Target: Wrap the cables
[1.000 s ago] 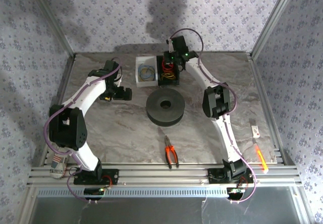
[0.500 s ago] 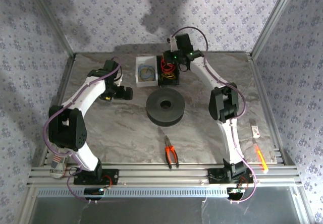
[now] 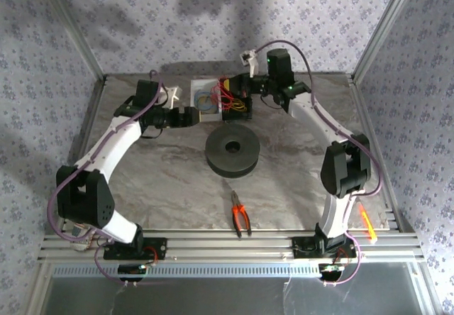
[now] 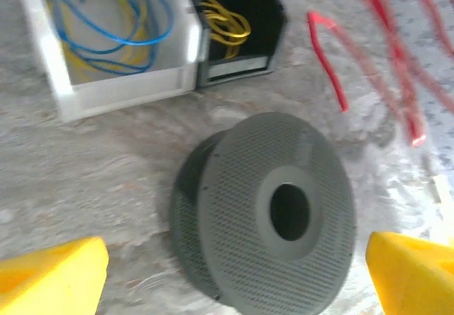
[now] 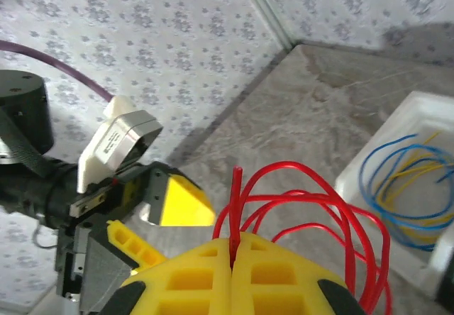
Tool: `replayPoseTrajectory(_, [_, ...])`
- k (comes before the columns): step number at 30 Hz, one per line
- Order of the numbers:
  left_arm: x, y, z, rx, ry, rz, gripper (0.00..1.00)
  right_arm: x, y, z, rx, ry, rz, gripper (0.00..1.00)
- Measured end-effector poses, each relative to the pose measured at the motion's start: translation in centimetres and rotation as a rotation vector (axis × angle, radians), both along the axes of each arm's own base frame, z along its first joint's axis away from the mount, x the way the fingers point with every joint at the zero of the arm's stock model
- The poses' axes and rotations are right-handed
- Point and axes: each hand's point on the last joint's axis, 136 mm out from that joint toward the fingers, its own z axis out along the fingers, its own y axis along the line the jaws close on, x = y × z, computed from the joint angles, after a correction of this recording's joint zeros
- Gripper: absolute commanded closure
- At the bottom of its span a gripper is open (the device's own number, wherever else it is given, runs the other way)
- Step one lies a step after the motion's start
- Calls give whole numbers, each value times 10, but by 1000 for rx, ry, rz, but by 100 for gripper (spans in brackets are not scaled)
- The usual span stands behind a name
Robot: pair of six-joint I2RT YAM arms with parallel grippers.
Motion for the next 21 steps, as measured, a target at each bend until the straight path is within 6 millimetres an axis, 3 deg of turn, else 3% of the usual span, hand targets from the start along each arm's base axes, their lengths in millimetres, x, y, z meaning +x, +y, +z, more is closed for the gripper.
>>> replayPoseTrajectory(4, [-5, -15, 5, -138, -6, -29, 14, -11, 6, -13, 51, 60, 20, 100])
replayPoseTrajectory(8, [-10, -23, 11, -236, -15, -51, 26, -16, 12, -15, 92, 91, 31, 100])
replayPoseTrajectory(16, [-12, -27, 39, -332, -67, -48, 45, -27, 11, 21, 169, 56, 38, 100])
replayPoseTrajectory(21, [-11, -27, 51, -368, -73, -30, 51, -35, 10, 37, 204, 57, 38, 100])
